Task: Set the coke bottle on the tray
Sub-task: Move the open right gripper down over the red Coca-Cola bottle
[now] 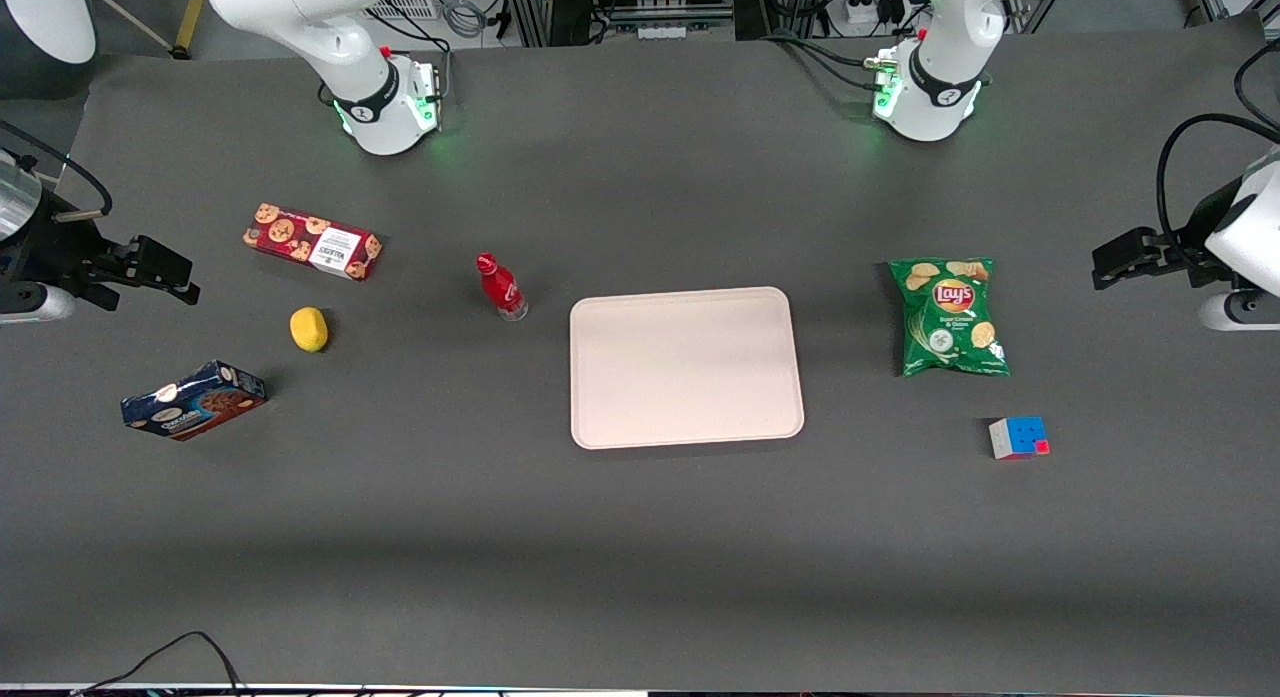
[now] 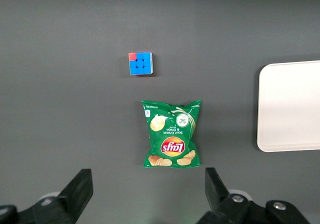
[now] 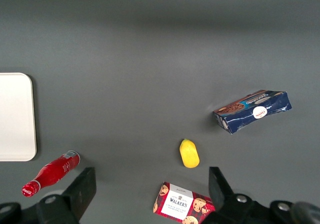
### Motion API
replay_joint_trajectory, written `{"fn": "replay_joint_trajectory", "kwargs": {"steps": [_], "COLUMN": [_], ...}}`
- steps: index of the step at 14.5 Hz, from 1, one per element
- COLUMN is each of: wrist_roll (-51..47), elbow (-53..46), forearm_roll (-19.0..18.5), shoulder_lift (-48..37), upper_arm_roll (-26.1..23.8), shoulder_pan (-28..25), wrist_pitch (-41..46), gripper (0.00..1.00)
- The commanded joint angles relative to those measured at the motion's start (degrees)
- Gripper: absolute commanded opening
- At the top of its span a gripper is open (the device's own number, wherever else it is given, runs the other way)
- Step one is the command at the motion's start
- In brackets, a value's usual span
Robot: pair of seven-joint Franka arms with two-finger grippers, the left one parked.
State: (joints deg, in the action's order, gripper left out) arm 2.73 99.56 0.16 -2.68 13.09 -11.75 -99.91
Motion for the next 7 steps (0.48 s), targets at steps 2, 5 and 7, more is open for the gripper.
{"fn": "replay_joint_trajectory", "kwargs": {"steps": [2, 5, 7], "wrist_roll": [0.8, 0.6, 0.1], "elbow": [-1.6, -1.2, -0.2], "forearm_roll": [-0.9, -0.7, -0.1], "shoulder_lift": [0.5, 0.5, 0.4], "upper_arm_roll": [0.0, -0.3, -1.1], "shoulder_pan": [-0.3, -0.7, -1.0], "wrist_pitch": [1.6, 1.6, 3.2], "gripper": [1.00, 1.00, 1.00]}}
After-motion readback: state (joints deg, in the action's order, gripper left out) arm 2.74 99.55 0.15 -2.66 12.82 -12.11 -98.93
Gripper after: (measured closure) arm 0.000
